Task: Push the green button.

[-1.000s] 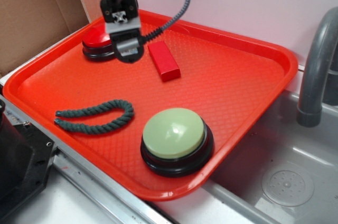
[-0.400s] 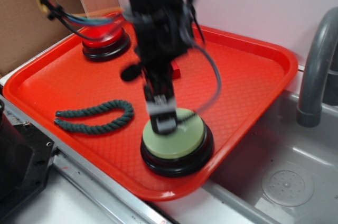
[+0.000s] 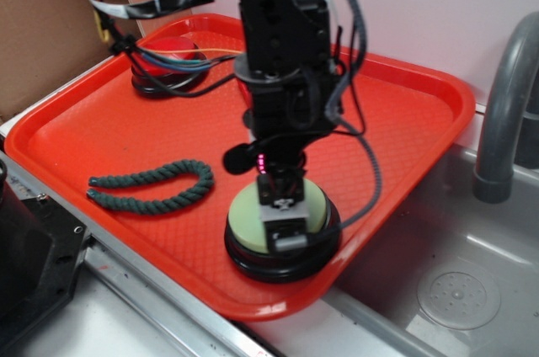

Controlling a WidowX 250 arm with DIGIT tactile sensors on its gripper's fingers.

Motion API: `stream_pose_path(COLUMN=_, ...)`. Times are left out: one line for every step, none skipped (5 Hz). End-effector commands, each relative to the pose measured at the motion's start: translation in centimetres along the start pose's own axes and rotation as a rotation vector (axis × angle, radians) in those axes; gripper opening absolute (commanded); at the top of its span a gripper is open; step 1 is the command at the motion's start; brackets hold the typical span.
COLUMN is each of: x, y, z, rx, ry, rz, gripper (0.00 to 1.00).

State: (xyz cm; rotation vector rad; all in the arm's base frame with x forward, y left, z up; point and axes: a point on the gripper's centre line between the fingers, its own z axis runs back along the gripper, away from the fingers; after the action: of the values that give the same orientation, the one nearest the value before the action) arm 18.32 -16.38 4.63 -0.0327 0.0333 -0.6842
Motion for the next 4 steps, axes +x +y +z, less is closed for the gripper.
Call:
stream_pose_path(x=0.1, y=-0.9, z=6.3, rx=0.043, ry=-0.052, rz=-0.07, gripper=1.0)
stream_pose_path(x=-0.7, y=-0.4, z=9.0, rx=0.054, ry=-0.048, rz=-0.045, gripper=1.0)
stream_pose_path(x=-1.7, y=-0.2, z=10.3, rx=0.046, ry=-0.055, rz=-0.011, gripper=1.0)
stream_pose_path(x=-2.5, y=-0.1, z=11.0, rx=0.027, ry=-0.034, rz=0.04, gripper=1.0)
